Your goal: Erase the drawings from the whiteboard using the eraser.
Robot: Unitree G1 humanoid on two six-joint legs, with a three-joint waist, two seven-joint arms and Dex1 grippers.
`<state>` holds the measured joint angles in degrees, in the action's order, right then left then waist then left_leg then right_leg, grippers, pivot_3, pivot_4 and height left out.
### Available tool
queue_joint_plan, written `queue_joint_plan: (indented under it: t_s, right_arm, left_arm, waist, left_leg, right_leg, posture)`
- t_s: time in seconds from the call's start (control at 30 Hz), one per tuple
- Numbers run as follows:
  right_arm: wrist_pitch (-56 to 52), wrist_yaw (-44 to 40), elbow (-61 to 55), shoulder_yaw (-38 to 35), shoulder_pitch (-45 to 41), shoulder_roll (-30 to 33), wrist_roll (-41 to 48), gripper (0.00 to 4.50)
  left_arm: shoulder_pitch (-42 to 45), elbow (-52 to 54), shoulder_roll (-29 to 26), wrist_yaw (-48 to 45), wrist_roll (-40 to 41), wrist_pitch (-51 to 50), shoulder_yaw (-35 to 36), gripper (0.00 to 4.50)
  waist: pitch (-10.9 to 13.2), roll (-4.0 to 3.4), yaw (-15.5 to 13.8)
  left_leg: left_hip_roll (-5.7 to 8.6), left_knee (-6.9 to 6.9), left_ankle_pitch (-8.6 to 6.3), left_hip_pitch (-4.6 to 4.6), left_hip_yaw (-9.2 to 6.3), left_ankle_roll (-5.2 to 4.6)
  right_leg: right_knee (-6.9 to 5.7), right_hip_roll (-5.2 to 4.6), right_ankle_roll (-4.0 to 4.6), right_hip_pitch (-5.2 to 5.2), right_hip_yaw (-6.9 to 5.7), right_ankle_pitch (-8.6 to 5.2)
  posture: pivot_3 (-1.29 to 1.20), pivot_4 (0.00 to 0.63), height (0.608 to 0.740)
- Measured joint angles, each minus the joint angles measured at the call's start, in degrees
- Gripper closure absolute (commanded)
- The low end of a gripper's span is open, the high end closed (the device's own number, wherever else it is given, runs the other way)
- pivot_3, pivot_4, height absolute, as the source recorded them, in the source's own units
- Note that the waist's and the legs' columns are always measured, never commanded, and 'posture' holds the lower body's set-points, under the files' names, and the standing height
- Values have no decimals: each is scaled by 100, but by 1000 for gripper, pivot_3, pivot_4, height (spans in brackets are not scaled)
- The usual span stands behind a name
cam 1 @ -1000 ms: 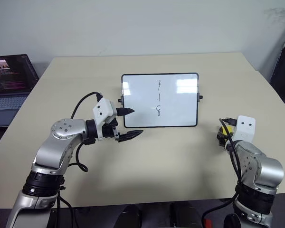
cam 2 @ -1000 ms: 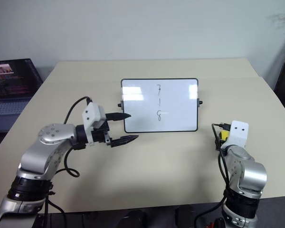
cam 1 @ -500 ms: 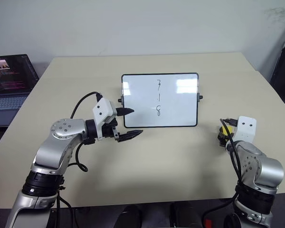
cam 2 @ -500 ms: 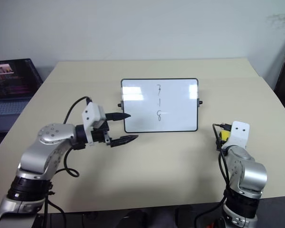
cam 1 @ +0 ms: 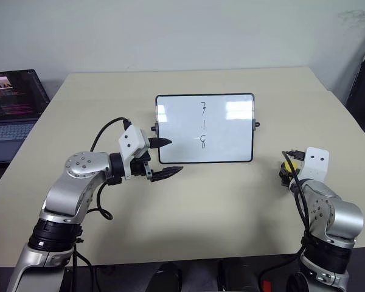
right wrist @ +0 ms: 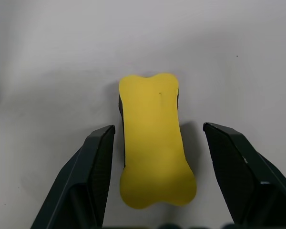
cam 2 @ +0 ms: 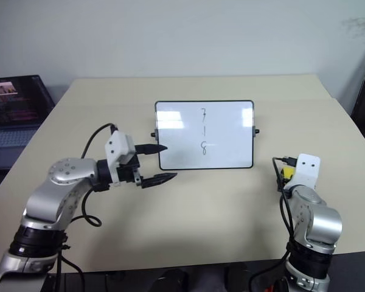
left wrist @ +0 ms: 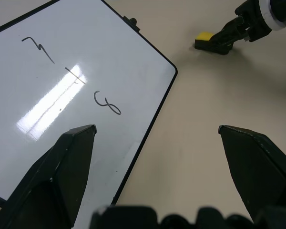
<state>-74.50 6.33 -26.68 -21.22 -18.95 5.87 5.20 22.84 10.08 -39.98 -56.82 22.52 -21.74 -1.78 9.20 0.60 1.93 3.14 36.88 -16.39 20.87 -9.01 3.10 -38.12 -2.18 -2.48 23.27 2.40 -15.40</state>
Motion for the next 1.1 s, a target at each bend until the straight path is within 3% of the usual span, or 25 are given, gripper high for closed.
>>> queue_joint_plan:
  t_s: [0.1,0.23,0.27,0.67,0.9,1.1]
  right_arm:
    - [6,0,12,0,0,0,1,1884]
    - [9,0,19,-5,-10,-4,2,3265]
    - [11,1,19,-6,-14,-3,3,3414]
    - [12,-1,19,-5,-13,-3,3,3431]
    - [2,-1,19,4,-2,4,0,1075]
    - [33,-4,189,-3,-36,59,0,1075]
  left_arm:
    - [1,0,0,0,-1,0,0,0]
    - [2,0,0,-1,-3,0,0,0]
    - [5,-1,0,-1,-3,0,0,0]
    - [41,-87,0,-4,-27,66,0,0]
    - [41,-92,0,-7,-32,76,0,0]
    - [41,-92,0,-7,-32,77,0,0]
  waist:
    - [0,0,0]
    - [0,0,0]
    - [0,0,0]
    - [0,0,0]
    - [0,0,0]
    - [0,0,0]
  left_leg:
    - [0,0,0,0,0,0]
    - [0,0,0,0,0,0]
    - [0,0,0,0,0,0]
    - [0,0,0,0,0,0]
    - [0,0,0,0,0,0]
    - [0,0,0,0,1,0]
  right_leg:
    - [0,0,0,0,0,0]
    - [0,0,0,0,0,0]
    - [0,0,0,0,0,0]
    - [0,0,0,0,0,0]
    - [0,0,0,0,0,0]
    - [-1,0,0,0,1,0]
  posture:
    - [0,150,740]
    - [0,150,740]
    - [0,150,740]
    - [0,150,740]
    - [0,150,740]
    - [0,150,740]
